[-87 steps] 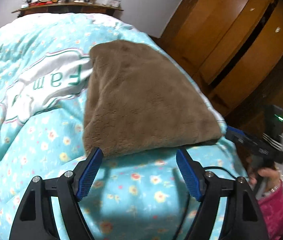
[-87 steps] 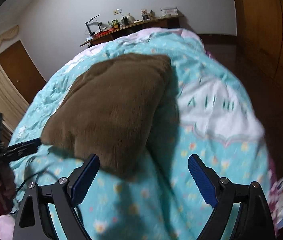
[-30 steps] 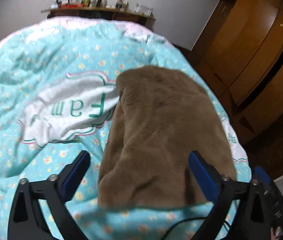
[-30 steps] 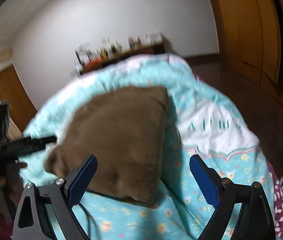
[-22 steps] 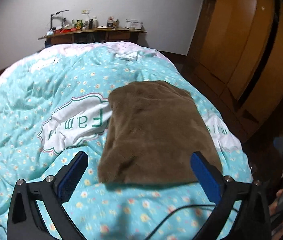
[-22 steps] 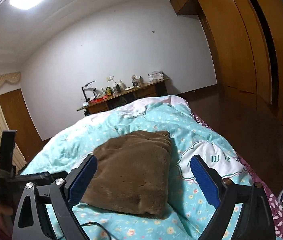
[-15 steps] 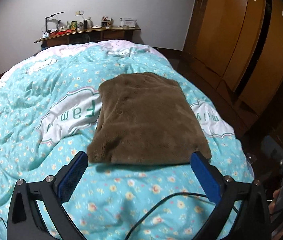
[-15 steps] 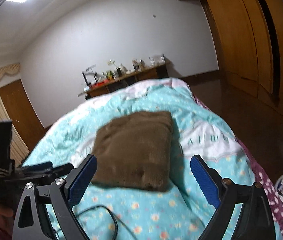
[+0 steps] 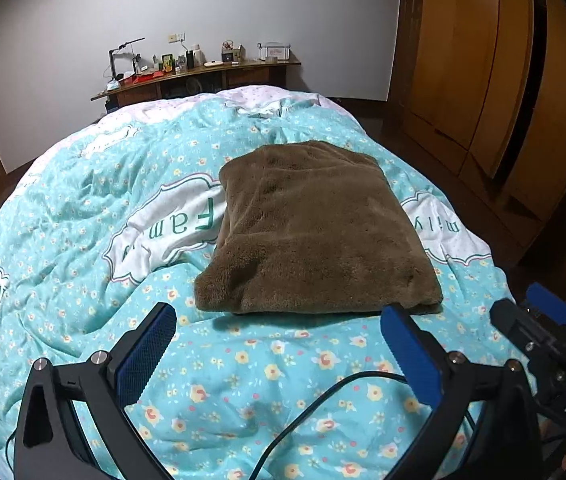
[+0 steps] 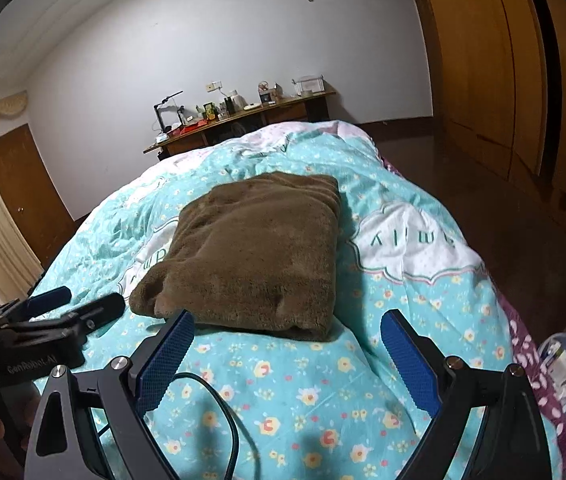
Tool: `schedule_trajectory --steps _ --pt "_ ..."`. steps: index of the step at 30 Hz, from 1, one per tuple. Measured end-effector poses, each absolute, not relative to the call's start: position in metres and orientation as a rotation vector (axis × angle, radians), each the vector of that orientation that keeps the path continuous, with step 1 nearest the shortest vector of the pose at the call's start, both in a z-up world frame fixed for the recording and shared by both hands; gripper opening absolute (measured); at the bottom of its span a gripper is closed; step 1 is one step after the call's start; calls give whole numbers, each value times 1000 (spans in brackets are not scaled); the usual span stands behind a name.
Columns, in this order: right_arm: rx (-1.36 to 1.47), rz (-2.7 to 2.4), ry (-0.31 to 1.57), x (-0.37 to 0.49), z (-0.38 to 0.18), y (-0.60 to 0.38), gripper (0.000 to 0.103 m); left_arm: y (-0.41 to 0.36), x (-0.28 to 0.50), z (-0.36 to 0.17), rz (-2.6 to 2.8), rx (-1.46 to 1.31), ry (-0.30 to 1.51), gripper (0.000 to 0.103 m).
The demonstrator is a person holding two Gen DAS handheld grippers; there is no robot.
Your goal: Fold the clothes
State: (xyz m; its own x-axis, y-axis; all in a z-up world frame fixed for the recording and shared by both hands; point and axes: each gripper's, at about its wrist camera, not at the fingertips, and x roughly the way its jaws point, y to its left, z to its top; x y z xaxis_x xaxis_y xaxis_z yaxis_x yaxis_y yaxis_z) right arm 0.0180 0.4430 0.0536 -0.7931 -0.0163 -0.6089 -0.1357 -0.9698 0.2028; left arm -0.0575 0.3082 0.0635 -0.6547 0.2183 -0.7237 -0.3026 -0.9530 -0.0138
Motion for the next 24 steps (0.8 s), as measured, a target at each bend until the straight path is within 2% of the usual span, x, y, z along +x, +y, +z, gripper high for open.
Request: schedule_trajectory --steps 8,24 --pt "-1036 2886 381 9 47 440 96 304 -67 57 2628 -1152 110 102" --pt "-1068 2884 386 0 40 437 96 311 -72 47 2582 -1181 147 102"
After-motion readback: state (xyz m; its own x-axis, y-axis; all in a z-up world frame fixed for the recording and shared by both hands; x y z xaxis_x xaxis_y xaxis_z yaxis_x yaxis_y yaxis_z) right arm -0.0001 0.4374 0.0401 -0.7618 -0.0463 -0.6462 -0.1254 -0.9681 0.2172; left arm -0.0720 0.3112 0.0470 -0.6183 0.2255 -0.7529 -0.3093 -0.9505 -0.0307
